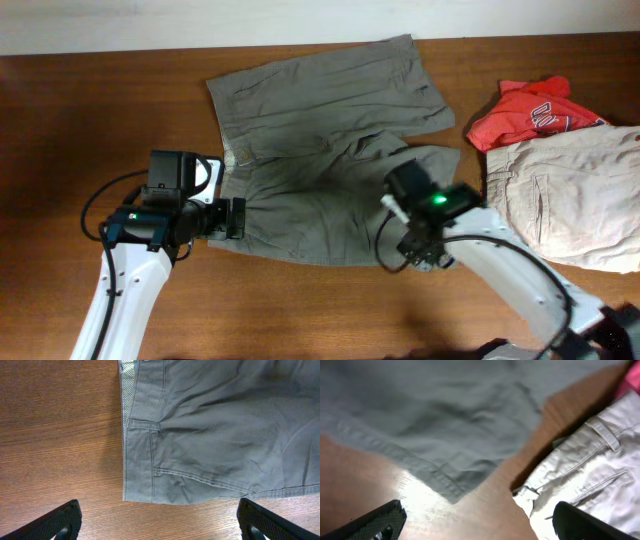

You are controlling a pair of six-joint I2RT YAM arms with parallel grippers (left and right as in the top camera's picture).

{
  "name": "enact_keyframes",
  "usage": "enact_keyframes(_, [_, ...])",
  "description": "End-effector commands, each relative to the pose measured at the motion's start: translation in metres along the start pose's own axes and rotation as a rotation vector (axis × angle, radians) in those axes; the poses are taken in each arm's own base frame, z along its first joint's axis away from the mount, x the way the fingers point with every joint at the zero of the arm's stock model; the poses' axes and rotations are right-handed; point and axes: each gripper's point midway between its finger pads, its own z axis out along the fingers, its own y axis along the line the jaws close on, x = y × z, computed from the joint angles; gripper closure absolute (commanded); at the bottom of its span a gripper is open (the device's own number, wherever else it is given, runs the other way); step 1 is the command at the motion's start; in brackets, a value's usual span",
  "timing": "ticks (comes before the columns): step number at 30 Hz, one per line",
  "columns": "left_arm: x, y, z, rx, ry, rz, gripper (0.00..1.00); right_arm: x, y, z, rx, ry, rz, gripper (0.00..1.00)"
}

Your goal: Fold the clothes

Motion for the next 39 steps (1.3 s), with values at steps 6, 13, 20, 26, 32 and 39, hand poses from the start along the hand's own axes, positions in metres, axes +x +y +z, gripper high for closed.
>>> enact_keyframes(6, [-0.001,-0.003,-0.002,0.015,-0.008,0.018,0.01,-0.009,0.022,-0.001,0.155,0.063,-0.247,0.01])
enact_keyframes(13, [-0.001,-0.003,-0.002,0.015,-0.008,0.018,0.01,-0.004,0.039,0.018,0.137,0.069,-0.239,0.01])
enact_keyframes(20, [-0.001,-0.003,-0.002,0.016,-0.009,0.018,0.01,0.001,0.065,0.038,0.154,0.033,-0.279,0.01])
enact_keyframes(26, [-0.001,-0.003,-0.002,0.015,-0.008,0.018,0.01,-0.003,0.069,0.053,0.175,-0.015,-0.235,0.01])
enact_keyframes(32, [0.000,-0.003,-0.002,0.016,-0.008,0.018,0.01,-0.007,0.068,0.075,0.167,-0.014,-0.182,0.00])
enact_keyframes(39, [0.000,-0.003,-0.002,0.015,-0.007,0.018,0.01,-0.005,0.073,0.095,0.162,0.040,-0.198,0.16])
